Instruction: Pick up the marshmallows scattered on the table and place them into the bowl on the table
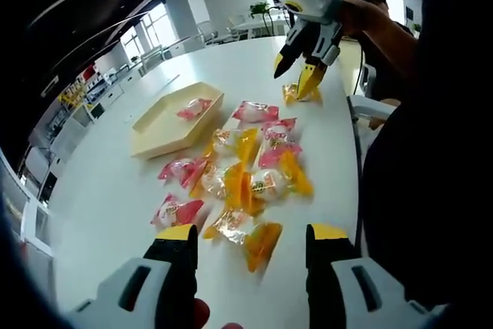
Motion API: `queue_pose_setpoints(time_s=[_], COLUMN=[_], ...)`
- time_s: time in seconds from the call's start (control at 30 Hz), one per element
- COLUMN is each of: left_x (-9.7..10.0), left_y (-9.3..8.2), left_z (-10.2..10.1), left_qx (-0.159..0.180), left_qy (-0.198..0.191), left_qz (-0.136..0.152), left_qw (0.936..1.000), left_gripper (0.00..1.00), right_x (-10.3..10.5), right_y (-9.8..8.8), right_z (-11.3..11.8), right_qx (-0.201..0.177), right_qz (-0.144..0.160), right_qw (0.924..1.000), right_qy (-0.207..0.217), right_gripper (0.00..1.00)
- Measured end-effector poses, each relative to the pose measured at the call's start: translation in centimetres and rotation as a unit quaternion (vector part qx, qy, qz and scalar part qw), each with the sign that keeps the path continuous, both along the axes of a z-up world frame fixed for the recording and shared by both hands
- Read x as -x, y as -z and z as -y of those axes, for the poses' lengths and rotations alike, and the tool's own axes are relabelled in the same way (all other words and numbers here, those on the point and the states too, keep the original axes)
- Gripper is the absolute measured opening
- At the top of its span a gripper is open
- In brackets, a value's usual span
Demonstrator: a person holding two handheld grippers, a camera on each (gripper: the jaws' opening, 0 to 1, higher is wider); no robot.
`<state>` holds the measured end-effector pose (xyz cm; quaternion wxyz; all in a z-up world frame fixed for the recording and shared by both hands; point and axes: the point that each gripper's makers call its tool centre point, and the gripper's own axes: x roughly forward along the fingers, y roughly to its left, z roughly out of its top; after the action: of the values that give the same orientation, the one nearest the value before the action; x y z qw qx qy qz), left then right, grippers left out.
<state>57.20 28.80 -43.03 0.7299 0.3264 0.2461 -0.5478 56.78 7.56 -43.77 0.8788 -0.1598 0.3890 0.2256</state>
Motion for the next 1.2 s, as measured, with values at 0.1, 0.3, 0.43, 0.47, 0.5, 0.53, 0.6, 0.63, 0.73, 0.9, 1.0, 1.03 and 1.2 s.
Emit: queue_pose_setpoints(time_s=[0.1, 0.3, 0.43, 0.47, 0.5, 0.53, 0.6, 0.63, 0.73, 0.9, 1.0, 1.03, 1.2], left_x=[-0.1, 0.0, -0.1, -0.1, -0.1, -0.1, -0.1, -0.1, -0.1, -0.1, 0.1, 0.1, 0.0], left_y=[0.1, -0.1, 0.0, -0.1, -0.2, -0.2, -0.3, -0.3, -0.2, -0.2, 0.0, 0.1, 0.2], left_z=[0.0, 0.1, -0.2, -0.2, -0.1, -0.1, -0.1, -0.2, -0.3, -0.3, -0.2, -0.3, -0.4], left_qx=[-0.003, 0.000, -0.009, -0.008, -0.005, -0.004, -0.004, -0.004, -0.007, -0.006, -0.007, -0.009, -0.011], left_qy=[-0.001, -0.001, -0.001, -0.001, -0.002, -0.002, -0.002, -0.002, -0.004, -0.005, -0.004, -0.004, -0.007], left_qz=[-0.001, 0.001, 0.004, 0.005, 0.004, 0.005, 0.006, 0.006, 0.006, 0.007, 0.004, 0.004, 0.005], left_qw=[1.0000, 1.0000, 1.0000, 1.0000, 1.0000, 1.0000, 1.0000, 1.0000, 0.9999, 0.9999, 1.0000, 0.9999, 0.9999], left_gripper=[0.57, 0.57, 0.57, 0.57, 0.57, 0.57, 0.57, 0.57, 0.57, 0.57, 0.57, 0.57, 0.57], right_x=[-0.1, 0.3, 0.8, 0.9, 0.8, 0.9, 1.0, 1.1, 1.4, 1.6, 1.6, 1.7, 1.7], right_y=[0.2, 0.5, 0.4, 0.4, 0.4, 0.4, 0.8, 1.0, 1.3, 1.5, 1.9, 1.9, 2.2], right_z=[0.2, 0.8, 0.0, -0.2, -0.2, -0.1, 0.2, 0.3, 0.6, 0.5, 0.1, 0.0, -0.2], right_qx=[0.016, 0.018, 0.001, -0.008, -0.008, -0.008, -0.001, 0.002, 0.007, -0.006, -0.006, -0.007, -0.008], right_qz=[0.000, -0.008, -0.012, -0.012, -0.012, -0.013, -0.017, -0.020, -0.029, -0.035, -0.038, -0.038, -0.044], right_qw=[0.9999, 0.9998, 0.9998, 0.9997, 0.9997, 0.9997, 0.9997, 0.9997, 0.9996, 0.9993, 0.9992, 0.9992, 0.9990], right_qy=[-0.004, 0.001, -0.018, -0.019, -0.019, -0.018, -0.015, -0.013, -0.003, 0.009, 0.008, 0.007, 0.005], right_gripper=[0.50, 0.50, 0.50, 0.50, 0.49, 0.49, 0.48, 0.47, 0.46, 0.41, 0.40, 0.39, 0.36])
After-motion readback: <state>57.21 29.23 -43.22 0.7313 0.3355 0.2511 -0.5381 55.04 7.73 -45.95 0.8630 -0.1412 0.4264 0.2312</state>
